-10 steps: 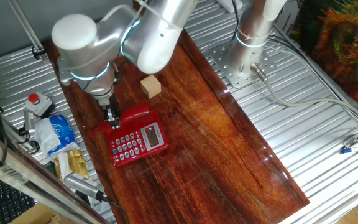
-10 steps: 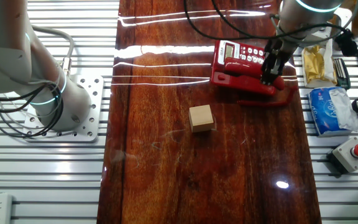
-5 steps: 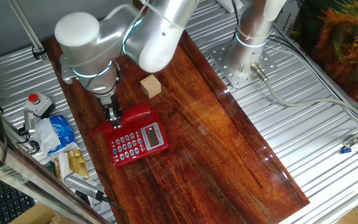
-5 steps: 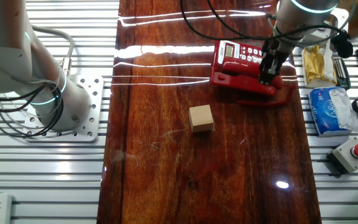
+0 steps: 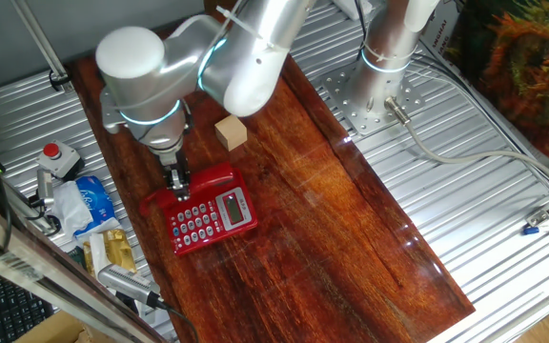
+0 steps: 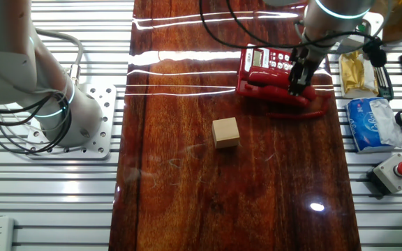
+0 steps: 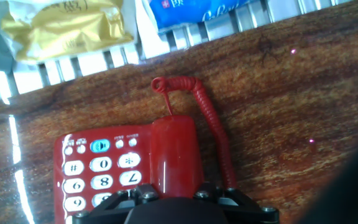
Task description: Place the handset of the telephone on the corresponding phone cradle
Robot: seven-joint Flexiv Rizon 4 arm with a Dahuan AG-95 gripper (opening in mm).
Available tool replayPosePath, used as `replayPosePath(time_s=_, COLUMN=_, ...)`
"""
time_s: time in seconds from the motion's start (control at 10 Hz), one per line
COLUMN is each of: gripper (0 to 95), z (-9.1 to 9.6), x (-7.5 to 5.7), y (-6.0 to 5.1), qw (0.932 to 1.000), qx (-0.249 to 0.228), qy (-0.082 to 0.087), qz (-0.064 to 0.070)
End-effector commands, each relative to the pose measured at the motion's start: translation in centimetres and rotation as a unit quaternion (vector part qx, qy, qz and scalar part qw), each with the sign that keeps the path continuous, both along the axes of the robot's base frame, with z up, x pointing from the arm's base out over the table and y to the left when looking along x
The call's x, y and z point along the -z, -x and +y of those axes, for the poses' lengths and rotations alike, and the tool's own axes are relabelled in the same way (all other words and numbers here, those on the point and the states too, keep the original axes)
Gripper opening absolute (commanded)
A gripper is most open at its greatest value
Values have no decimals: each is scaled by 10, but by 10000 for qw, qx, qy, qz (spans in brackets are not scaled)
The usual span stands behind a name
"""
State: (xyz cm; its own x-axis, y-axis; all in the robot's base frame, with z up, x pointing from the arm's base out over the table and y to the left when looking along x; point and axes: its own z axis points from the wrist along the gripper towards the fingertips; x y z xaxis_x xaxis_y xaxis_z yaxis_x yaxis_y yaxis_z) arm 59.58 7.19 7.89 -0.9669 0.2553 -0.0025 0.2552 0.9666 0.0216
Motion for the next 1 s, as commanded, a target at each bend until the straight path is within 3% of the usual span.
replayPosePath(time_s=0.1, gripper=0, z=1, x=2, y=-1, qw=10000, qx=-3, qy=-16, qz=-7)
replayPosePath(time_s=1.0, gripper=0, z=6, x=15, y=7, qw=10000, qx=-3, qy=-51, qz=-1)
